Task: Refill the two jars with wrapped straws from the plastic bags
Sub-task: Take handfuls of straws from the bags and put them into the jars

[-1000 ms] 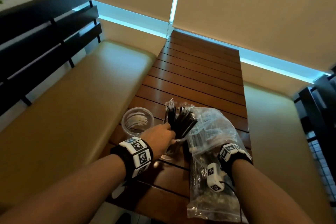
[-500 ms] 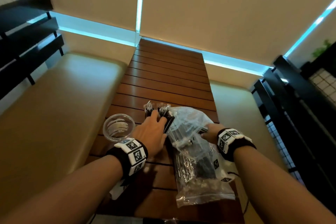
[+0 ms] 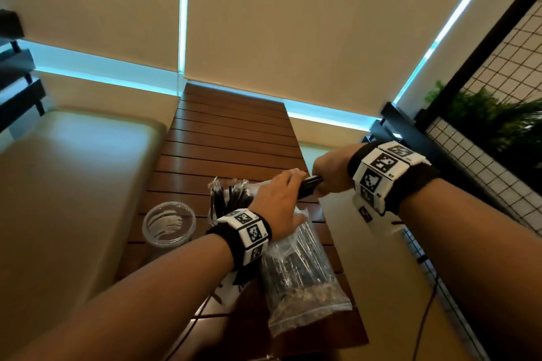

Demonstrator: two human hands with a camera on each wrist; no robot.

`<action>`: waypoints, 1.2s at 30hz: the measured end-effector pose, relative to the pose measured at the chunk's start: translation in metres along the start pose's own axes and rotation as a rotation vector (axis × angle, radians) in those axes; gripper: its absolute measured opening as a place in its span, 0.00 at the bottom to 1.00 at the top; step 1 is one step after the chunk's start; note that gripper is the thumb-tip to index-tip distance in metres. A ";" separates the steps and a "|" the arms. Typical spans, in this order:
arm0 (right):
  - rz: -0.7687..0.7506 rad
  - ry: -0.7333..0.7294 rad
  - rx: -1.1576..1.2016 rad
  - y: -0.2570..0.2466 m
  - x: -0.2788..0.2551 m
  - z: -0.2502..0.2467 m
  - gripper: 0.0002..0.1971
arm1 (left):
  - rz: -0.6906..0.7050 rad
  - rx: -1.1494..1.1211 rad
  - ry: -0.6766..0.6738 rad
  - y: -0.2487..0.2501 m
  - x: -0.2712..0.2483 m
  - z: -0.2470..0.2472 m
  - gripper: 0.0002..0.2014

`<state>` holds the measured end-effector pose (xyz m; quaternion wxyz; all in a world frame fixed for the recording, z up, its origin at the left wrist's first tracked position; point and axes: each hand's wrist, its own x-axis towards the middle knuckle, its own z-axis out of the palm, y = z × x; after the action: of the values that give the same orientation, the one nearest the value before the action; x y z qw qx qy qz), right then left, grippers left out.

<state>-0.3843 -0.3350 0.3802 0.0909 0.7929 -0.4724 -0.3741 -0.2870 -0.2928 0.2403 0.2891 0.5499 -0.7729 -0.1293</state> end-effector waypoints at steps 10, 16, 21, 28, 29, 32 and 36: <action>-0.122 0.497 0.364 0.004 -0.042 -0.049 0.27 | -0.156 -0.500 0.196 0.000 0.020 -0.028 0.16; -0.158 1.076 1.103 0.005 -0.036 -0.051 0.26 | -0.211 -0.543 0.272 -0.010 0.016 -0.047 0.20; -0.319 1.034 1.275 -0.033 -0.010 -0.044 0.22 | -0.287 -0.598 0.306 -0.016 0.010 -0.053 0.18; -0.551 0.978 1.704 -0.064 0.006 -0.027 0.16 | -0.345 -0.529 0.365 -0.026 -0.002 -0.074 0.17; -0.547 0.956 1.770 -0.071 0.007 -0.026 0.13 | -0.321 -0.500 0.341 -0.026 -0.001 -0.076 0.15; -0.537 0.932 2.042 -0.083 0.009 -0.031 0.15 | -0.298 -0.427 0.293 -0.024 -0.001 -0.078 0.12; -0.534 1.085 2.206 -0.066 0.008 -0.033 0.15 | -0.365 -0.342 0.204 -0.042 -0.019 -0.067 0.10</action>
<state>-0.3149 -0.3130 0.3673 -0.5153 0.5686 -0.2602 0.5860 -0.2110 -0.2825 0.2662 0.4261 0.6333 -0.5949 -0.2518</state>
